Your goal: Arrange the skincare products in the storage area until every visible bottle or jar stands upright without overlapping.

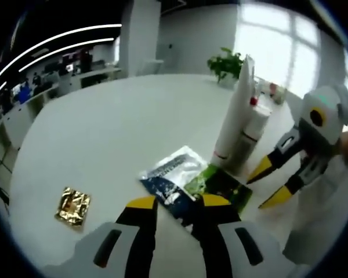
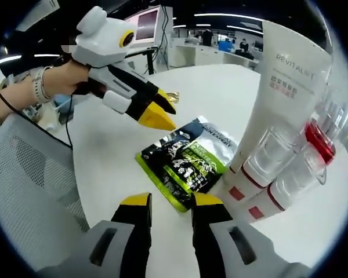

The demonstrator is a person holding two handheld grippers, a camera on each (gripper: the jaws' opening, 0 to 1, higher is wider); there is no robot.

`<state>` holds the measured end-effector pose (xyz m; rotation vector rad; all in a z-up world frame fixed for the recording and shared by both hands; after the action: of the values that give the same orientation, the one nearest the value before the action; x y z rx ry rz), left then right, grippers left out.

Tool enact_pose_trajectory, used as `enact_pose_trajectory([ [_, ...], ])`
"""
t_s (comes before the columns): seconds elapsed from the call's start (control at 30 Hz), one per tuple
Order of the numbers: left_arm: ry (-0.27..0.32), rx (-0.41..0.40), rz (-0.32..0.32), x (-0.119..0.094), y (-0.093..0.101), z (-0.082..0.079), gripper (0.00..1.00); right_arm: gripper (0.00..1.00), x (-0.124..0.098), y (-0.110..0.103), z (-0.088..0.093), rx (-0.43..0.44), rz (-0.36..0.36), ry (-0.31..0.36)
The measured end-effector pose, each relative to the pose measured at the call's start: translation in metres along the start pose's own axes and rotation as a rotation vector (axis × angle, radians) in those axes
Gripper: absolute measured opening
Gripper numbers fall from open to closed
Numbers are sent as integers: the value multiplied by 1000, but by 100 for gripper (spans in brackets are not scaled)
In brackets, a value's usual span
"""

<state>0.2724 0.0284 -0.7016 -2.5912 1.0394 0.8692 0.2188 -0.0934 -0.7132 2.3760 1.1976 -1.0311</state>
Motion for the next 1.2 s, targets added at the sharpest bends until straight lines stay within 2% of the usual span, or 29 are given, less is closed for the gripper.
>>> enact_pose_trajectory([
  [0.03, -12, 10, 7, -2, -1, 3, 24, 27, -3, 0, 0, 3, 2, 3],
  [0.17, -15, -6, -38, -9, -7, 3, 31, 28, -15, 3, -1, 30, 24, 34],
  [0.33, 41, -46, -60, -26, -3, -8, 33, 27, -30, 5, -1, 70, 44, 67],
  [0.43, 49, -45, -67, -31, 1, -12, 36, 31, -36, 7, -1, 82, 55, 76],
  [0.57, 83, -41, -76, -45, 9, -18, 41, 33, -49, 8, -7, 99, 71, 120],
  [0.7, 97, -37, -86, -57, 19, -20, 49, 46, -59, 5, -9, 89, 80, 134],
  [0.8, 108, -53, -99, -65, 23, -18, 50, 47, -66, 6, -14, 79, 104, 151],
  [0.9, 105, -74, -112, -75, 26, -14, 53, 54, -71, 7, -15, 80, 113, 155],
  [1.0, 94, -61, -132, -86, 28, -11, 56, 58, -77, 8, -17, 73, 129, 160],
  [1.13, 98, -66, -118, -99, 33, -17, 63, 64, -86, 9, -21, 80, 145, 170],
  [1.2, 101, -40, -136, -106, 35, -20, 64, 67, -91, 10, -24, 76, 164, 181],
])
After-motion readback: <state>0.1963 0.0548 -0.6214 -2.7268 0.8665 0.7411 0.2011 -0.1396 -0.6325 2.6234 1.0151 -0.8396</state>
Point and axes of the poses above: the point that each gripper's makers call its tool centre point, and the gripper's own axes: x roughly forward along the fingers, y roughly to its right, z roughly out of its underside, the point moved 3 cm from there along -x, roughly backward along the fingers, and after that the axes turned 6 degrees about x, right-handed, at the moved point
